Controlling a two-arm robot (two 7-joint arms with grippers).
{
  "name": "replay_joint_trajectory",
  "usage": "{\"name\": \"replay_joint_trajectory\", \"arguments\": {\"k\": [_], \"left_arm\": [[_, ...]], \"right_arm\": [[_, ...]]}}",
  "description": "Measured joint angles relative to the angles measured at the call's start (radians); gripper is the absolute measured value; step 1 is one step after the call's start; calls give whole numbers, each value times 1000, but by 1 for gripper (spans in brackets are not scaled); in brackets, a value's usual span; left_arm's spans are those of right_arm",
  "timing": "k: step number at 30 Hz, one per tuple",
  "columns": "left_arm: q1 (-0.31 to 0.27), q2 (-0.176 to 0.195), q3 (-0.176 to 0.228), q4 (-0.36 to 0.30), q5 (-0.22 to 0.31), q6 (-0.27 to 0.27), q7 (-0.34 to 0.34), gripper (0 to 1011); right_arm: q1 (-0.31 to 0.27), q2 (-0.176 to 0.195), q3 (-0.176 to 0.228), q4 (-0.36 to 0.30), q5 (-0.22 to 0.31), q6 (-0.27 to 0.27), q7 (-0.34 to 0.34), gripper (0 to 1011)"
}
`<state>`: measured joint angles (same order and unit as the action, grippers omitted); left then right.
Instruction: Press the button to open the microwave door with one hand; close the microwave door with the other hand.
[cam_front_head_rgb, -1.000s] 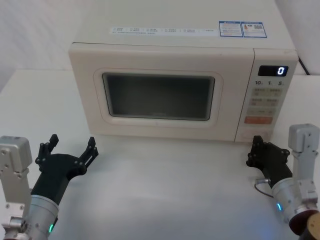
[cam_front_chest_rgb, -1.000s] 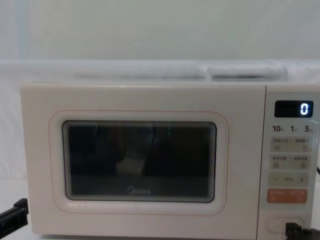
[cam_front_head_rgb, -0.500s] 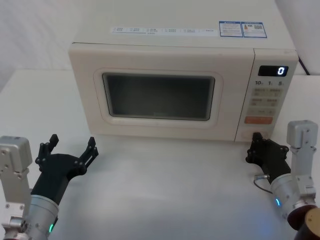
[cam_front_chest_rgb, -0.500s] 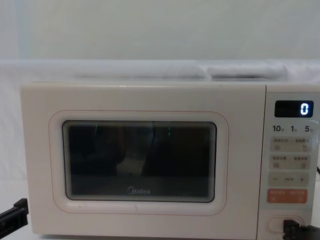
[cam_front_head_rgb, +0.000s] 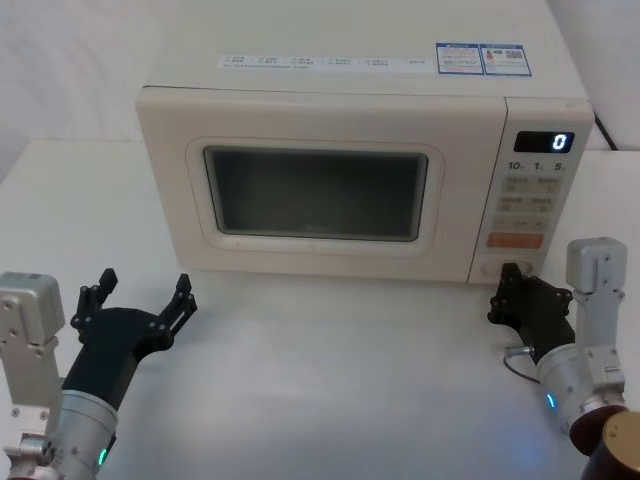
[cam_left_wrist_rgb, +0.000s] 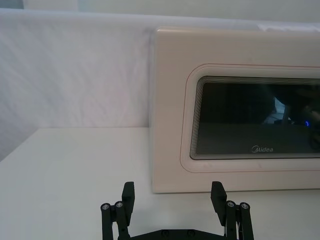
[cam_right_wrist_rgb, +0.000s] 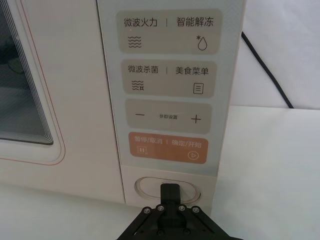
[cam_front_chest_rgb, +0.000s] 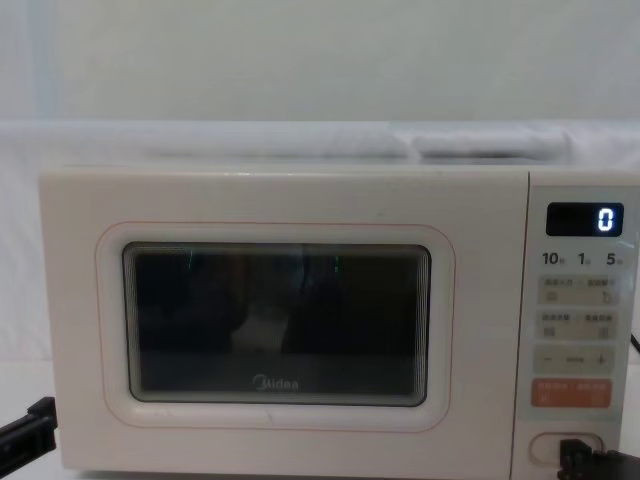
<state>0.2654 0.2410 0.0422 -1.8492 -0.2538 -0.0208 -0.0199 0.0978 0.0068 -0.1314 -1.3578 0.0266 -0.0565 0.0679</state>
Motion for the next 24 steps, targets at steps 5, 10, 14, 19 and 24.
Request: {"name": "replay_joint_trajectory", "arguments": {"k": [5, 10, 14, 19, 24], "left_arm": [[0, 0, 0, 0, 0, 0, 0, 1001], [0, 0, 0, 0, 0, 0, 0, 1001], [0, 0, 0, 0, 0, 0, 0, 1001], [0, 0, 0, 0, 0, 0, 0, 1001], [0, 0, 0, 0, 0, 0, 0, 1001]], "right_arm": [[4, -2, -1, 6, -3, -2, -1, 0], [12, -5, -1, 14, -4, -2, -1, 0], [19, -7, -1, 21, -5, -4, -2, 0], [26, -11, -1, 29, -5, -5, -2, 0], [30, -14, -2, 36, -6, -8, -3, 0]]}}
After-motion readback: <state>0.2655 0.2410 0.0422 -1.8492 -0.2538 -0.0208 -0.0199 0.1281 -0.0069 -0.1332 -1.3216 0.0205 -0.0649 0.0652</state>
